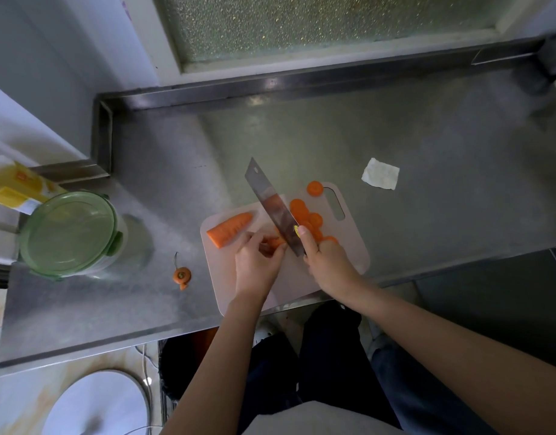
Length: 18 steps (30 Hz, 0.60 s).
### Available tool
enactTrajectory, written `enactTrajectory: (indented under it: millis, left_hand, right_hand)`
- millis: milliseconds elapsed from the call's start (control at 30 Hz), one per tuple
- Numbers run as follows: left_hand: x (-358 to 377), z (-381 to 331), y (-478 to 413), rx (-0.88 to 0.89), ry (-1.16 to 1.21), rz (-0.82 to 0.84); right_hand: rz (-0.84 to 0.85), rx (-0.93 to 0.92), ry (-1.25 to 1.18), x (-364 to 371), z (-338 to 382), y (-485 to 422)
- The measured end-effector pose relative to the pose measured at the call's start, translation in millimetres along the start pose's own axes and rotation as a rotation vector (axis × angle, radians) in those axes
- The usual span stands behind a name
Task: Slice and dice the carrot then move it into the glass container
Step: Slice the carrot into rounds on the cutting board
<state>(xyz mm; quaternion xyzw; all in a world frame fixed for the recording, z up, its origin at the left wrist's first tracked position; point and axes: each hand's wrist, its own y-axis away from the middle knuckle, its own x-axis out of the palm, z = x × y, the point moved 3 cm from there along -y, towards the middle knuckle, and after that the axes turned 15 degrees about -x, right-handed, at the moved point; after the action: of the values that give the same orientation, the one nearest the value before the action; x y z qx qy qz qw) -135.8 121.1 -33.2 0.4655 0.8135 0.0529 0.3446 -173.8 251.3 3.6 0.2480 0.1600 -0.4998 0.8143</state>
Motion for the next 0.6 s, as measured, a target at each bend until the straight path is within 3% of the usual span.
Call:
enactTrajectory:
  millis: [133,600]
  left_hand:
    - [-4,4,1,-0.045,0.041,-0.089]
    - [2,7,6,-0.136,0.113,-0.01]
  right_hand:
    - [0.004,0.009,-0.022,4,1,3]
    - [0.066,0.018,-0.042,18,-2,-5]
